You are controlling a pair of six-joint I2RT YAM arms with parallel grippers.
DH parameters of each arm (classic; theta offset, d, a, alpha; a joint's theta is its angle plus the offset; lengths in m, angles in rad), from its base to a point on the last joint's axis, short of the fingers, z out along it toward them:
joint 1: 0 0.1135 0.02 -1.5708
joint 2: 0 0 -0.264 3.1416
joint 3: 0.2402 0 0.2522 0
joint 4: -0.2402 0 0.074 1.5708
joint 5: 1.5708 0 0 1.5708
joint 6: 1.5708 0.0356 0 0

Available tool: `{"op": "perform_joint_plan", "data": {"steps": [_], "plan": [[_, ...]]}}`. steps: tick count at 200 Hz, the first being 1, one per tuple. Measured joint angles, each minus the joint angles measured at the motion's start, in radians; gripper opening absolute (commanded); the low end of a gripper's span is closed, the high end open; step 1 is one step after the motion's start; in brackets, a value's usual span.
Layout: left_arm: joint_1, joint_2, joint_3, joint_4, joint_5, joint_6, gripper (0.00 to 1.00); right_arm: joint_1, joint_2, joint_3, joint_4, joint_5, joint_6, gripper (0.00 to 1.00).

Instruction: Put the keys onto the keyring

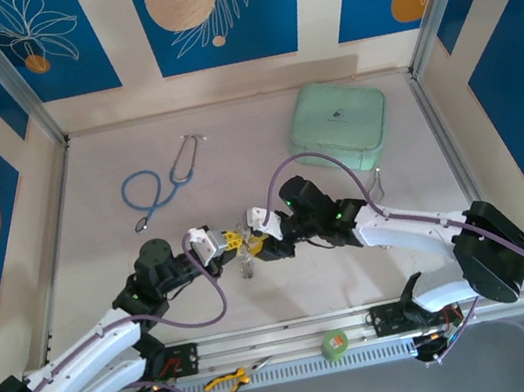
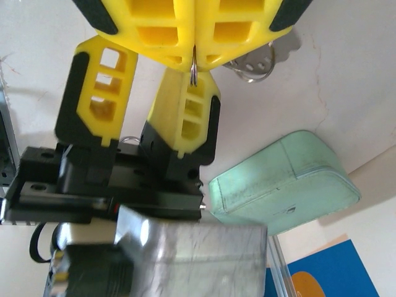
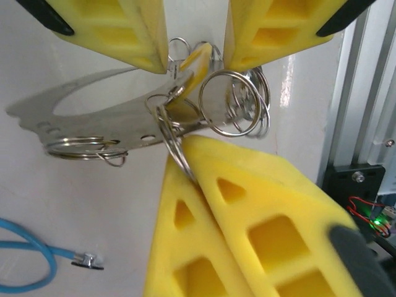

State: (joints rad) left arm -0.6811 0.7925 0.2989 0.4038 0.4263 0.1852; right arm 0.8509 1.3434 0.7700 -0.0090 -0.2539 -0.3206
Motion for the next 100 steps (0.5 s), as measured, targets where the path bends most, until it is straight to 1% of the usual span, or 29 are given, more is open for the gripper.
{"op": "perform_joint_plan", "data": {"steps": [100], "plan": [[0.0,-0.008,0.0,-0.001,0.0,0.004,0.0,0.001,0.028,0.0,0.092,0.038,0.002,0.3]]}}
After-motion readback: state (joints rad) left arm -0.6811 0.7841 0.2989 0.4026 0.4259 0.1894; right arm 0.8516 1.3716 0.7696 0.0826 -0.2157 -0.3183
